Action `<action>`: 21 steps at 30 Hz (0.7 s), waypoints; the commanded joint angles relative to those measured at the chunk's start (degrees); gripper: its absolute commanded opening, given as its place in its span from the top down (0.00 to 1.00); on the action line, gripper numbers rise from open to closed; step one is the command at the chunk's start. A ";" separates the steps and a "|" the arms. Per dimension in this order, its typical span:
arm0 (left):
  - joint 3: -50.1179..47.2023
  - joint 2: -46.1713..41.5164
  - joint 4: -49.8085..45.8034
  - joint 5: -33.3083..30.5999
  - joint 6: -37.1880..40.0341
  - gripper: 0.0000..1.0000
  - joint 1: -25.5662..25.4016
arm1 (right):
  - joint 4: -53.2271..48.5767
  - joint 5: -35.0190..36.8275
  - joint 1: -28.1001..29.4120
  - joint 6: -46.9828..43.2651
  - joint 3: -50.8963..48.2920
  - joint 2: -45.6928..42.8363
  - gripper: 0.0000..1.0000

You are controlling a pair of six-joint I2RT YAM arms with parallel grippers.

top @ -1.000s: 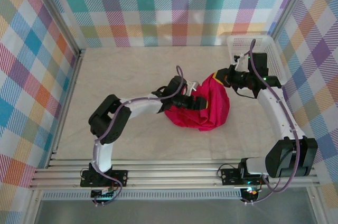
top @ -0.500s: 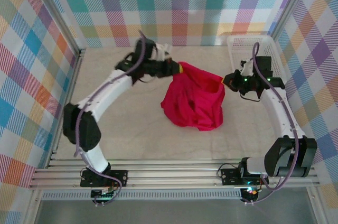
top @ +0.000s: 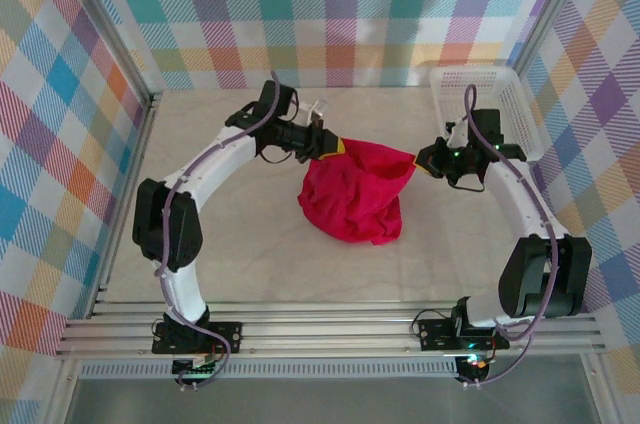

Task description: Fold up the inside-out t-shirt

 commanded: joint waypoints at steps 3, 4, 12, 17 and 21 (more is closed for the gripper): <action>2.56 1.82 -10.43 -18.30 7.55 0.77 1.39 | 0.61 0.08 2.66 0.64 0.38 1.15 1.00; 1.85 0.60 -10.34 -22.03 7.91 0.65 1.08 | 0.62 0.25 3.07 0.62 0.47 1.49 1.00; -5.62 -11.27 -12.02 -32.42 10.80 0.47 -4.25 | -1.23 4.05 3.22 -0.54 2.33 3.44 1.00; -17.53 -14.81 -10.34 -29.62 7.02 0.62 -1.64 | -7.54 18.39 3.45 -3.89 6.81 4.03 0.63; -25.56 -17.55 -5.24 -27.57 4.80 0.50 -0.22 | -7.46 19.78 9.01 -6.01 7.15 2.94 0.47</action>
